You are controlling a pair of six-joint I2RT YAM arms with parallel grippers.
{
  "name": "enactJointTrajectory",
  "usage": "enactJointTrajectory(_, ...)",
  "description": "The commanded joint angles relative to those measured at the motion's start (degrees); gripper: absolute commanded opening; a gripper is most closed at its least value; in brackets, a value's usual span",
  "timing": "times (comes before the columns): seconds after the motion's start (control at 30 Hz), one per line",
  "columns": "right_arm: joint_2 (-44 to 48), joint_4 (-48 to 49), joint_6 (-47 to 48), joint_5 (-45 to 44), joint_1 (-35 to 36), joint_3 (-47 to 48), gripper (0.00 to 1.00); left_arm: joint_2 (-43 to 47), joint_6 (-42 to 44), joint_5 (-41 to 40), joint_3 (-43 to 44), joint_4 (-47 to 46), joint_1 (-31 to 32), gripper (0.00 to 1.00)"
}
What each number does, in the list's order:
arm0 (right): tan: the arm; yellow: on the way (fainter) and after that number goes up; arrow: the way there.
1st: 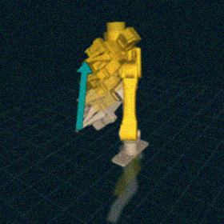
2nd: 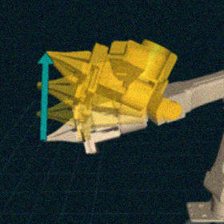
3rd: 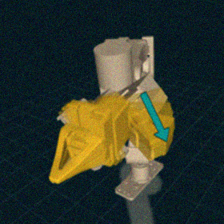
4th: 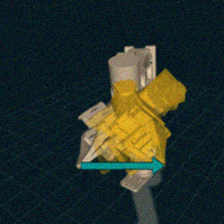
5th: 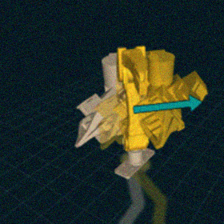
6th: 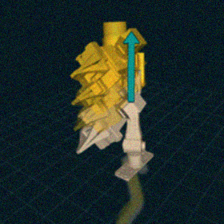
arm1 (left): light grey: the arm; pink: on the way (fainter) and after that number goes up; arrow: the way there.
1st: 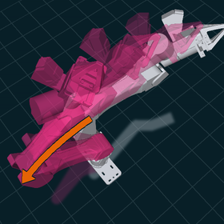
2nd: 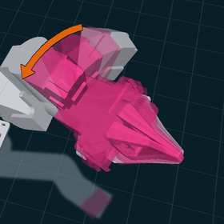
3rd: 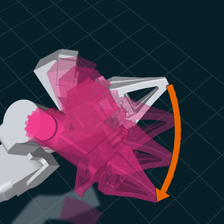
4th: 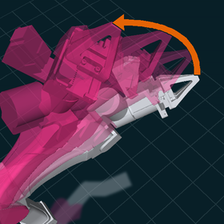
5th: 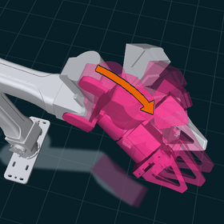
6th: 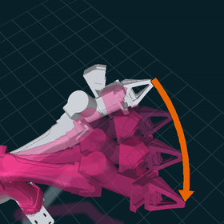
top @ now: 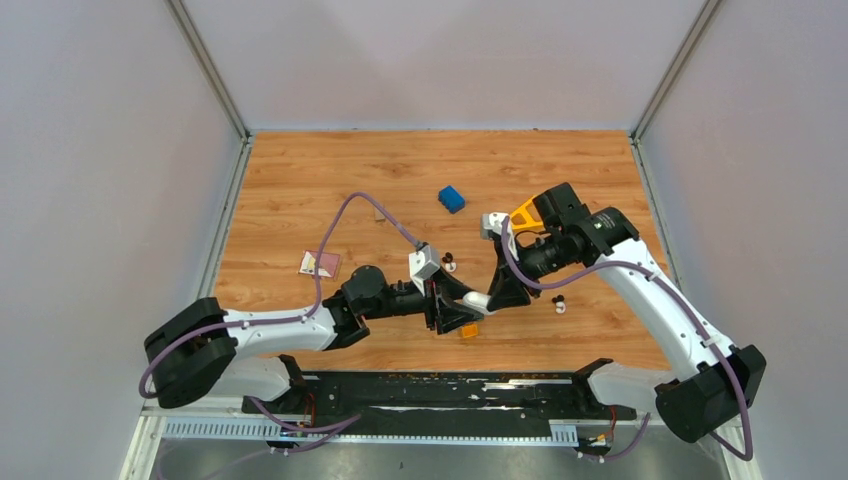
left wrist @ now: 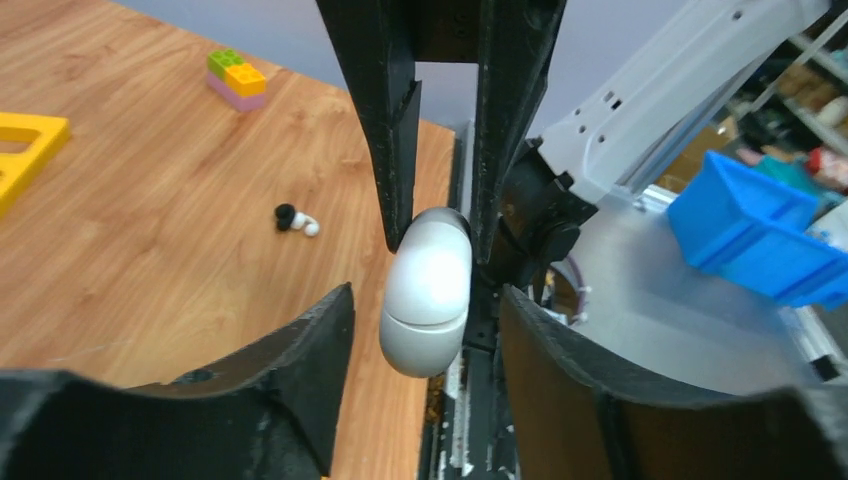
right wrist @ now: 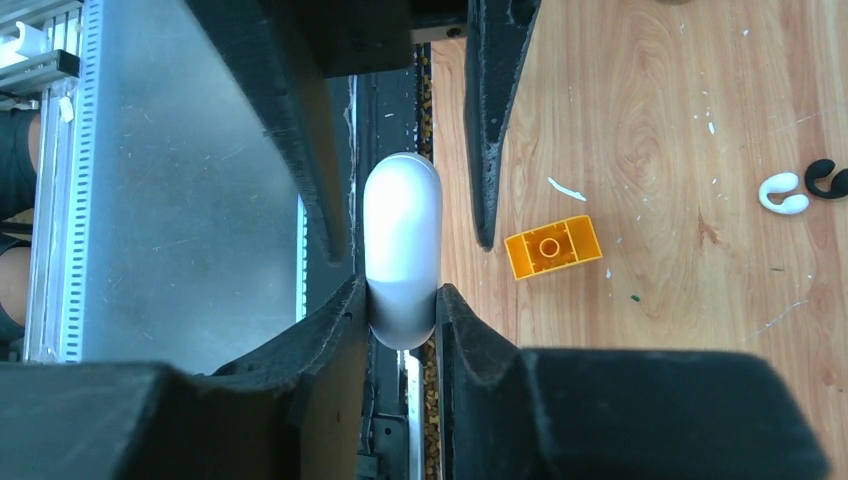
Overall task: Insert the wireless bluetooth earbuds into the charging case
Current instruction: Open the charging case.
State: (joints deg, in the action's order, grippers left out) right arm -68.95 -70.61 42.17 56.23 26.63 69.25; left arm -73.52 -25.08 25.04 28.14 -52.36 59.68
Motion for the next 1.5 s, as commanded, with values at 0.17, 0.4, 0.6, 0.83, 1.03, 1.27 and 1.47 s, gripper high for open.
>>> enactJointTrajectory(0.17,0.0,0.2,1.9,-6.6,3.1,2.7,0.14,7.3,11.6,-3.6,4.6,18.4,2.2,0.72)
enactJointTrajectory(0.4,0.4,0.2,2.2,-9.5,4.9,3.4,0.14,5.5,10.9,-2.4,6.7,22.1,2.3,0.62)
enactJointTrajectory(0.6,0.7,-0.7,2.7,-10.2,5.2,4.7,0.14,3.9,7.8,-3.1,5.8,18.6,2.3,0.6)
enactJointTrajectory(0.83,1.5,-0.6,3.0,-11.6,5.6,3.6,0.14,3.7,6.7,-3.2,5.6,17.1,2.3,0.59)
enactJointTrajectory(1.03,1.8,-0.6,3.3,-12.4,5.8,3.2,0.14,3.4,5.5,-2.2,5.8,16.7,2.0,0.55)
enactJointTrajectory(1.27,2.0,-0.5,3.3,-12.4,5.9,3.2,0.15,2.8,3.7,-1.8,5.5,15.4,1.4,0.49)
enactJointTrajectory(1.47,2.4,-0.5,3.3,-12.4,6.0,2.5,0.15,2.3,2.8,-1.5,5.7,14.4,1.1,0.49)
